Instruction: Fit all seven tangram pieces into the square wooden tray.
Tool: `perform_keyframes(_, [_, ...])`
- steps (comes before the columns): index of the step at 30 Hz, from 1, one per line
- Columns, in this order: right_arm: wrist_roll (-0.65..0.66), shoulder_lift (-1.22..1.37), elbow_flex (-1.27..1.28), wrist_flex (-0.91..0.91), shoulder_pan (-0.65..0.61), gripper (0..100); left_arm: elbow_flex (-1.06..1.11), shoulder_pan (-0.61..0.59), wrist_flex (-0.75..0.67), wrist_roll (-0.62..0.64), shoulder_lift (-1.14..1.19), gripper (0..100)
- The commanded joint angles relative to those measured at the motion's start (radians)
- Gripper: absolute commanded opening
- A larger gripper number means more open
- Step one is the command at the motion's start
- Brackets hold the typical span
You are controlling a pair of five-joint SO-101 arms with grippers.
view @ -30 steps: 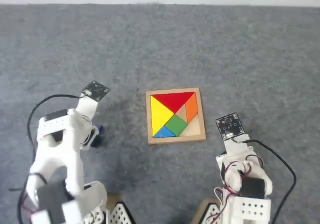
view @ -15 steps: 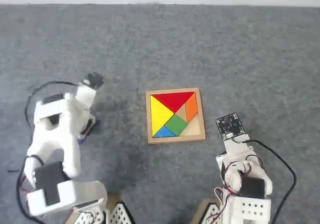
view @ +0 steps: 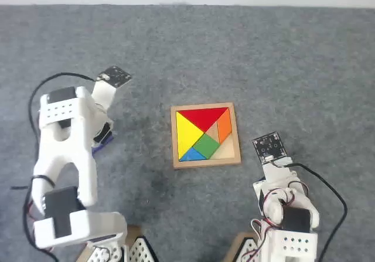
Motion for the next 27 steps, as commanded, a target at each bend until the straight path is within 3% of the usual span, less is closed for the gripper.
perform_keyframes(1, [0.008,-0.016,0.017,0.001,-0.004,0.8,-0.041,-0.015,-0.069,0.020,-0.002,15])
perform_keyframes(4, [0.008,-0.016,0.017,0.001,-0.004,0.8,-0.045,-0.058,-0.124,0.020,0.038,21])
perform_keyframes(8, [0.008,-0.016,0.017,0.001,-0.004,0.8,-0.081,-0.104,-0.153,0.025,0.166,21])
perform_keyframes(12, [0.008,-0.016,0.017,0.001,-0.004,0.8,-0.119,-0.147,-0.210,0.107,0.270,21])
perform_keyframes(20, [0.008,-0.016,0.017,0.001,-0.004,0.8,-0.117,-0.153,-0.213,0.052,0.365,20])
perform_keyframes(27, [0.008,-0.016,0.017,0.001,-0.004,0.8,-0.124,-0.120,-0.169,0.026,0.365,4])
